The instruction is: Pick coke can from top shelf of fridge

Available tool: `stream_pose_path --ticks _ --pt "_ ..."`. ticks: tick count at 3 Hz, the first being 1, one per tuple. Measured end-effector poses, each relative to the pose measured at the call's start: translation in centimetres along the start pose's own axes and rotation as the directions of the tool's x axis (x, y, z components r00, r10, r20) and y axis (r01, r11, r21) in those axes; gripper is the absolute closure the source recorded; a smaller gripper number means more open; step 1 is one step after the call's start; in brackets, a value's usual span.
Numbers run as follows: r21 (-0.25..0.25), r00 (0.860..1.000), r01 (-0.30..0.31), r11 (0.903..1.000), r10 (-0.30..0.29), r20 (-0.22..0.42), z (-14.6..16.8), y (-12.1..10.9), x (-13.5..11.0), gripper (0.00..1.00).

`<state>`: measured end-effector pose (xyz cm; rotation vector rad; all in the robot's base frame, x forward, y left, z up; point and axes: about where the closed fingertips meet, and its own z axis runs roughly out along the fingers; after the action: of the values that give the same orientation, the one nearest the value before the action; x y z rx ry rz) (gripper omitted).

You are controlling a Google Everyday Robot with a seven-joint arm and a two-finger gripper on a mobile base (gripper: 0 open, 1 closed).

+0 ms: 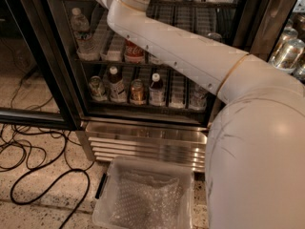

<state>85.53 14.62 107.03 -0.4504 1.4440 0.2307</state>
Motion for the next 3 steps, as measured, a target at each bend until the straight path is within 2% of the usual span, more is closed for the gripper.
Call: stream_pose_path --ticks 1,2,3 --pt "-0.023 0.999 -0.043 0.9988 0.044 0.009 -0.33 0.29 -0.45 1.00" --pt "-0.023 0.999 -0.043 0.9988 0.044 0.009 -0.33 0.29 -0.45 1.00" --pt "-0.023 0.999 -0.043 0.9988 0.044 0.009 -0.33 0.29 -0.45 0.81"
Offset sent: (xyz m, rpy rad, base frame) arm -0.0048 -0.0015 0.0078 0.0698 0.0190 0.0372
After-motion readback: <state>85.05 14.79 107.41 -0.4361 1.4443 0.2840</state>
